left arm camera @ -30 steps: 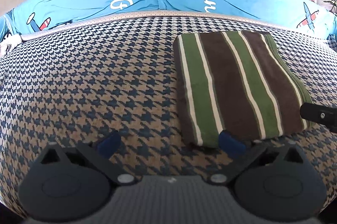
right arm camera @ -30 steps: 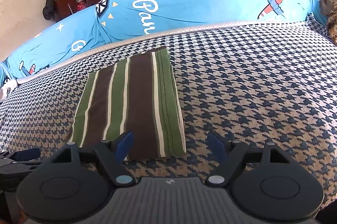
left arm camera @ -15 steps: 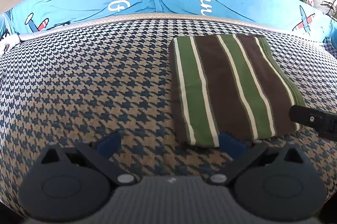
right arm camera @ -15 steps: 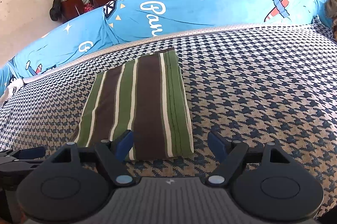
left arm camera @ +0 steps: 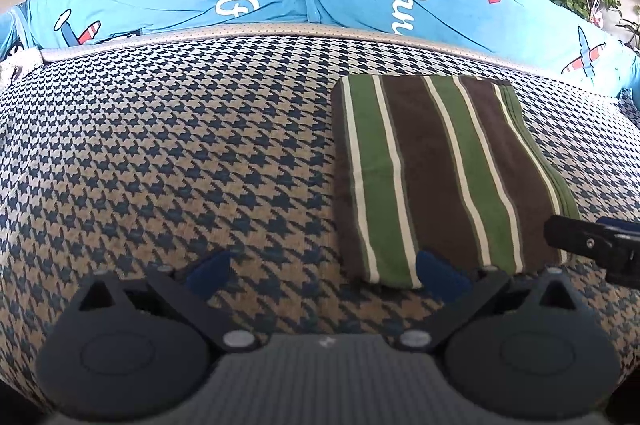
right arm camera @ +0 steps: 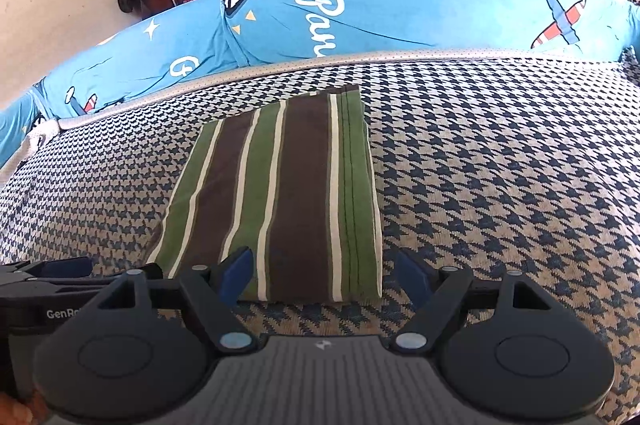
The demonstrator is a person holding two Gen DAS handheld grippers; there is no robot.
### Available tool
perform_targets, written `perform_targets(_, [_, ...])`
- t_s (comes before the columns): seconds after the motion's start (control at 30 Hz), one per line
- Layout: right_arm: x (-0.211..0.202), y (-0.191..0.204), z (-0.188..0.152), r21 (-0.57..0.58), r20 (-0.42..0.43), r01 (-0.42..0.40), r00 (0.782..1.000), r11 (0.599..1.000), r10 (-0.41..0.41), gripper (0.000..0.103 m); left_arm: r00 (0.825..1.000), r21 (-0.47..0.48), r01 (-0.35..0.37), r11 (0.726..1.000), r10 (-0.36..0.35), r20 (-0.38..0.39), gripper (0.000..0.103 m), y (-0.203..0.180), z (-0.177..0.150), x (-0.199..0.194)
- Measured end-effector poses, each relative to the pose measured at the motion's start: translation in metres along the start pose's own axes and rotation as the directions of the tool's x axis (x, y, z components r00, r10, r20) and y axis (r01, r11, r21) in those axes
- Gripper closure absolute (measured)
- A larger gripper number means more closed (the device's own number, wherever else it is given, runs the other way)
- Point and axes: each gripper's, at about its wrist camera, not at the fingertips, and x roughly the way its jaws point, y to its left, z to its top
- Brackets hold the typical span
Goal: Fold clothes
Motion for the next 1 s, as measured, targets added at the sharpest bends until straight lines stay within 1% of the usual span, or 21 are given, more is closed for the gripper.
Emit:
perform_targets(0.07, [-0.001,-0.003,0.006,-0.018,-0.010,-0.034,0.999,0.999,0.034,0.025,1.000,-0.008,-0.002,1.000,0.002,0.003,0.000,0.002,0.001,-0.001])
perform_targets(0.17, [-0.001,-0.009,0.016,-0.075,-0.036,-0.089,0.996,0.993,0.086,0.025,1.000,-0.010,-0.004,1.000,0.004,0.004,0.000,0.000,-0.002,-0.003])
perform_targets(0.23, [0.000,-0.014,0.021,-0.118,-0.047,-0.105,0.994,0.987,0.100,0.025,1.000,-0.009,-0.004,1.000,0.004,0.004,0.000,0.001,-0.002,-0.002])
perform_targets(0.27, [0.002,-0.017,0.024,-0.130,-0.050,-0.094,0.995,0.987,0.088,0.025,1.000,-0.008,-0.006,1.000,0.006,0.005,0.000,0.000,-0.001,-0.001])
perform_targets(0.33, [0.006,-0.022,0.026,-0.116,-0.048,-0.052,0.998,0.992,0.047,0.025,1.000,-0.005,-0.009,1.000,0.009,0.010,0.000,0.000,-0.001,-0.001])
perform_targets(0.47, [0.011,-0.033,0.028,0.004,-0.076,-0.066,0.995,0.998,0.066,0.025,1.000,0.003,-0.005,1.000,0.005,0.004,0.000,-0.006,0.000,0.002])
perform_targets(0.7, [0.004,-0.030,0.032,-0.008,-0.060,-0.049,0.997,0.999,0.049,0.025,1.000,-0.007,0.026,1.000,-0.026,-0.001,0.000,-0.008,0.011,0.001])
perform_targets(0.87, [0.005,-0.032,0.034,0.004,-0.073,-0.040,0.997,0.999,0.040,0.025,0.999,0.004,0.036,0.999,-0.036,0.003,0.000,-0.009,0.023,0.000])
perform_targets(1.0, [0.005,-0.032,0.035,0.023,-0.071,-0.057,0.996,0.998,0.058,0.025,0.998,0.007,0.055,0.998,-0.055,0.014,0.000,-0.007,0.035,0.000])
